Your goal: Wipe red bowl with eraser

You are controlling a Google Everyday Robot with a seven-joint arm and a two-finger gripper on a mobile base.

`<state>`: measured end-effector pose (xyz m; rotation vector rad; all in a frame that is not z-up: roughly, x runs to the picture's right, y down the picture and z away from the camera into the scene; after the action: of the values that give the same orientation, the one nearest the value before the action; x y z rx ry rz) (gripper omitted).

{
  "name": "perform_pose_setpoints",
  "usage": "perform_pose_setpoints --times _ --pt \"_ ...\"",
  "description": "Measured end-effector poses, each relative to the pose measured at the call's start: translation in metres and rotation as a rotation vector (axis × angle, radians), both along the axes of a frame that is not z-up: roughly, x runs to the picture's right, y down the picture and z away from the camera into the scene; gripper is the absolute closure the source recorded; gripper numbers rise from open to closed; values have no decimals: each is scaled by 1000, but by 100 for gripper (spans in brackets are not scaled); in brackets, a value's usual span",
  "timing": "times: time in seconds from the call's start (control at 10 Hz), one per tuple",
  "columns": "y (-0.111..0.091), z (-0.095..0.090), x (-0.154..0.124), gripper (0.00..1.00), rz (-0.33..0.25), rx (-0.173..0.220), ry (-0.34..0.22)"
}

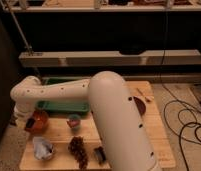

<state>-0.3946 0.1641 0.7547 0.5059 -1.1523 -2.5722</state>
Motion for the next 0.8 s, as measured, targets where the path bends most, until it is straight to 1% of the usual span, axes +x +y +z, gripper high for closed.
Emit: perform_pose_setpoints --times 0.1,0.3,0.4,0.6,0.7,0.8 --pt "3 0 12 100 9 -1 9" --pt "3 -6 26 100 30 11 15" --pt "0 -7 33 100 40 18 24" --pt "-3 -8 41 100 51 34 52" --pt "-10 -5 46 100 59 53 70" --pt "-17 -1 52 100 69 63 88"
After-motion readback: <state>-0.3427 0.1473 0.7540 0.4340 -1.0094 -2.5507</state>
